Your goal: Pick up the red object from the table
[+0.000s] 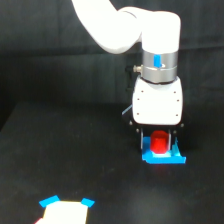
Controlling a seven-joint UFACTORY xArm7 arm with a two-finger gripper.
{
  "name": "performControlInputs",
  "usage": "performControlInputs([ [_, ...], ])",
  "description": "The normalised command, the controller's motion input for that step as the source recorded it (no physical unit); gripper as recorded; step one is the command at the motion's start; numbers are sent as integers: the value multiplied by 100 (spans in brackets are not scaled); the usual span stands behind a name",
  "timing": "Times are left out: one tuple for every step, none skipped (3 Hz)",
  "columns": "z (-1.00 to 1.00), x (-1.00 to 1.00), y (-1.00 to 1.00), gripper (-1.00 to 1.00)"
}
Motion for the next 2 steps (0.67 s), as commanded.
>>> performControlInputs([
  [-47,4,100,29],
  [-40,-8,97,69],
])
